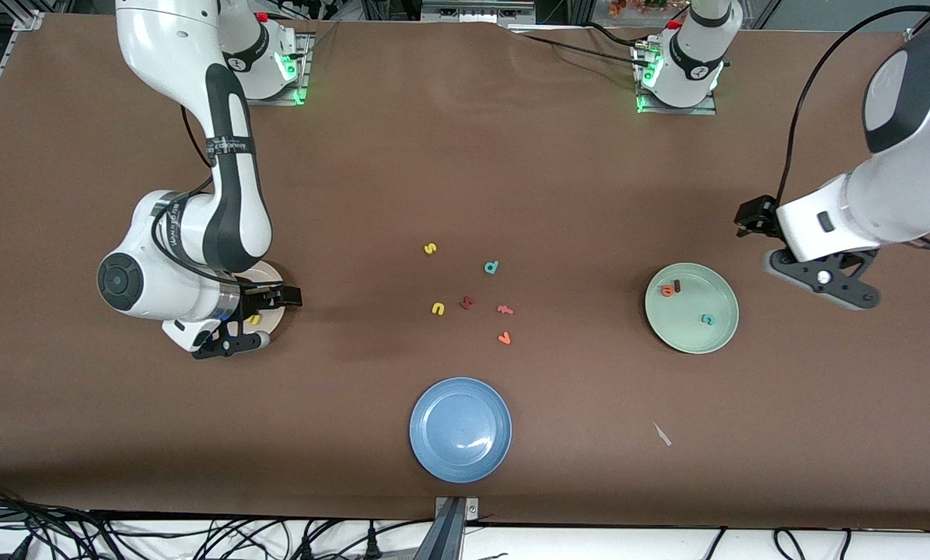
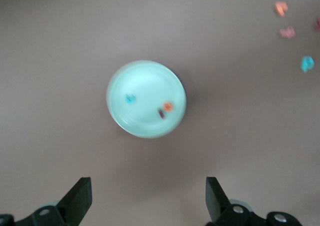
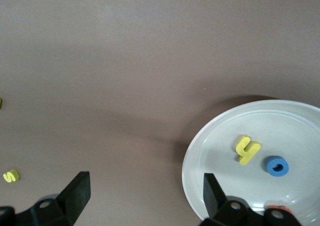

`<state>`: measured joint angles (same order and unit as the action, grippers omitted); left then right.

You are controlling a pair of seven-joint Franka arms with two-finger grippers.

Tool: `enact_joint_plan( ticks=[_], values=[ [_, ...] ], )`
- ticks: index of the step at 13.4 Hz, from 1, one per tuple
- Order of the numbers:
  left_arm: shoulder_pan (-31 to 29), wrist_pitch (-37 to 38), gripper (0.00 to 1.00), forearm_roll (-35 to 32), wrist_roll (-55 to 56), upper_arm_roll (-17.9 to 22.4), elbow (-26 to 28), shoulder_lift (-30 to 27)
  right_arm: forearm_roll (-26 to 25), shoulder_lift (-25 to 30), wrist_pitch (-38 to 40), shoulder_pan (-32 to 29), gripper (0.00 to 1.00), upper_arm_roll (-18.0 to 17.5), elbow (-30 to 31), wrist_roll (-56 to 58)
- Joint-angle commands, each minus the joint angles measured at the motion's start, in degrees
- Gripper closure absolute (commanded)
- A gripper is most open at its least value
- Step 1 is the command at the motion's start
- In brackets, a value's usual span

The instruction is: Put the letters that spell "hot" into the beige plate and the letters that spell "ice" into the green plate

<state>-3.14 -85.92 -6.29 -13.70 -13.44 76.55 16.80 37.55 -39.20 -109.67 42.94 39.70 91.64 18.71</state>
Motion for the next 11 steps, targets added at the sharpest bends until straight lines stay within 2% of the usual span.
enact_joint_plan(
  ticks=[1, 2, 3, 4, 5, 6, 8, 9, 11],
  values=[
    [1.38, -6.62, 0.00, 1.63, 0.43, 3.68, 8.42, -7.82, -0.01, 0.17, 1.05, 0.65, 0.00, -0.32, -1.03, -1.04],
    [1.38, -6.80, 0.00, 2.94, 1.22, 4.82, 10.61, -9.93, -1.50, 0.69, 1.39, 1.70, 0.00, -0.32, -1.11, -3.13],
    [1.64, -6.89, 0.00, 7.13, 4.01, 7.09, 13.68, -12.65, -6.47, 2.87, 1.39, 0.49, 0.00, -1.80, -1.20, -6.72],
    [2.86, -6.89, 0.00, 11.00, 8.04, 9.90, 16.75, -14.85, -12.70, 4.55, 0.78, -3.26, 0.00, -7.82, -1.20, -9.54],
    [3.22, -7.06, 0.00, 11.65, 9.12, 11.06, 18.70, -15.74, -18.94, 6.39, 0.69, -8.17, 0.00, -14.93, -1.20, -11.48],
    [3.23, -7.59, 0.00, 11.30, 9.05, 11.33, 19.59, -16.45, -24.13, 7.98, 0.60, -12.66, 0.00, -20.22, -1.20, -12.98],
    [5.41, -8.21, 0.00, 5.62, 9.05, 11.25, 20.38, -17.33, -32.15, 11.05, 0.60, -23.63, 0.00, -32.60, -1.03, -12.91],
    [6.90, -8.56, 0.00, 4.46, 9.31, 11.16, 20.56, -18.03, -34.36, 12.98, 0.60, -27.78, 0.00, -36.32, -0.59, -12.82],
    [6.83, -8.73, 0.00, 4.79, 9.22, 11.16, 20.39, -18.39, -34.73, 16.41, 0.60, -30.36, 0.00, -37.76, 0.20, -12.56]
  ],
)
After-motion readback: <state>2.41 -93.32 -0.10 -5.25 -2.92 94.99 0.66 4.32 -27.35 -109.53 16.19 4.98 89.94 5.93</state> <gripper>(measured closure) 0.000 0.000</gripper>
